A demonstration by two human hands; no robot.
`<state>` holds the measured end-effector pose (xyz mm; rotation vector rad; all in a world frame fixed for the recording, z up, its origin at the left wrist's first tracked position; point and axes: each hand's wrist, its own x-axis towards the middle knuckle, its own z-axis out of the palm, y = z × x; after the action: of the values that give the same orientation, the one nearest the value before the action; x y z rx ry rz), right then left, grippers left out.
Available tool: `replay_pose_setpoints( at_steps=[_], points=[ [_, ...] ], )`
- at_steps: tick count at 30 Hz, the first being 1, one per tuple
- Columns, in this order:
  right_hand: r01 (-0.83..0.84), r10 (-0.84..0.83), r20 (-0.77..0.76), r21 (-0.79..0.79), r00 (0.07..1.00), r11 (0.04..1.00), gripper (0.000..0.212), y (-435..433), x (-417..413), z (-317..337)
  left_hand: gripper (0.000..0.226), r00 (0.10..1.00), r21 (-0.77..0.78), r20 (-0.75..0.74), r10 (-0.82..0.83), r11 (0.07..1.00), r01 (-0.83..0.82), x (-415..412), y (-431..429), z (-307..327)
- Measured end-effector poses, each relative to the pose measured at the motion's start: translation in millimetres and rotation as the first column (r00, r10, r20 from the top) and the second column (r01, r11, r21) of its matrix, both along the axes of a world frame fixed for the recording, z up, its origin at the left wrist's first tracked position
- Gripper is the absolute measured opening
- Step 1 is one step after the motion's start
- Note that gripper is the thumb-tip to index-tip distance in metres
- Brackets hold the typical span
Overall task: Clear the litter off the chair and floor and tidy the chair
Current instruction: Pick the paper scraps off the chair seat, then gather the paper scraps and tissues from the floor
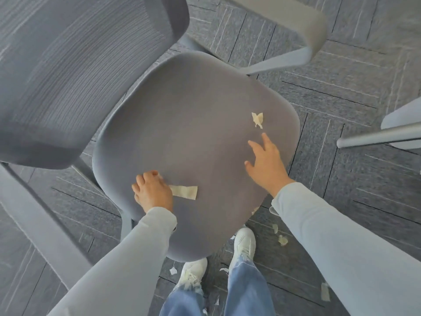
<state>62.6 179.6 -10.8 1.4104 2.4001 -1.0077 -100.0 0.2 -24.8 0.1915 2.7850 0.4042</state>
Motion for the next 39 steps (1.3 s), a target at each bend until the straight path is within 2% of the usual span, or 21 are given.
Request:
replay_pose_setpoints(
  at_steps=[4, 7, 10, 14, 18, 22, 24, 26, 27, 30, 33, 35, 39],
  points=[
    [-0.058, 0.054, 0.056, 0.058, 0.997, 0.997, 0.058, 20, -18, -14, 0.061, 0.996, -0.151, 0.088, 0.032, 0.988, -0.018, 3, -3, -9],
    [-0.085, 0.073, 0.121, 0.093, 0.990, 0.992, 0.061, 26, -29, -21, 0.054, 0.997, -0.189, 0.073, 0.003, 0.982, 0.011, 4, -7, -15],
    [-0.104, 0.082, 0.137, 0.161, 0.987, 0.981, 0.065, 29, -37, -26, 0.036, 0.998, -0.087, 0.049, -0.027, 0.996, 0.031, 2, -7, -19],
    [-0.057, 0.065, -0.028, 0.222, 0.998, 0.973, 0.057, 31, -40, -28, 0.027, 0.990, 0.130, 0.139, -0.025, 0.992, 0.007, 2, -3, -22],
    [0.154, -0.101, -0.261, 0.194, 0.960, 0.969, 0.016, 22, -31, -16, 0.034, 0.968, 0.272, 0.147, -0.205, 0.949, 0.160, 19, 13, -12],
    [0.304, -0.271, -0.308, 0.065, 0.912, 0.950, 0.009, -6, 7, -7, 0.038, 0.877, 0.300, 0.262, -0.404, 0.897, 0.323, 54, 33, -1],
    [0.385, -0.363, -0.312, 0.009, 0.878, 0.923, 0.012, -27, 36, -9, 0.030, 0.823, 0.275, 0.308, -0.477, 0.873, 0.403, 72, 34, 3],
    [0.471, -0.444, -0.284, 0.032, 0.850, 0.882, 0.017, -52, 66, -18, 0.016, 0.754, 0.190, 0.263, -0.602, 0.798, 0.571, 92, 29, 6],
    [0.513, -0.489, -0.263, 0.029, 0.832, 0.858, 0.020, -66, 79, -24, 0.014, 0.694, 0.158, 0.217, -0.687, 0.726, 0.669, 102, 25, 6],
    [0.627, -0.619, -0.226, -0.041, 0.752, 0.778, 0.022, -112, 110, -40, 0.027, 0.399, 0.083, 0.069, -0.914, 0.404, 0.911, 131, 16, -1],
    [0.705, -0.697, -0.269, -0.084, 0.665, 0.704, 0.016, -160, 132, -52, 0.039, 0.160, -0.053, -0.030, -0.987, 0.161, 0.985, 140, 20, -14],
    [0.724, -0.711, -0.293, -0.083, 0.639, 0.685, 0.015, -187, 147, -58, 0.042, 0.065, -0.146, -0.070, -0.995, 0.075, 0.986, 142, 29, -24],
    [0.742, -0.722, -0.344, -0.097, 0.601, 0.664, 0.014, -218, 172, -72, 0.026, 0.066, -0.261, -0.096, -0.993, 0.089, 0.961, 148, 38, -38]
  ],
)
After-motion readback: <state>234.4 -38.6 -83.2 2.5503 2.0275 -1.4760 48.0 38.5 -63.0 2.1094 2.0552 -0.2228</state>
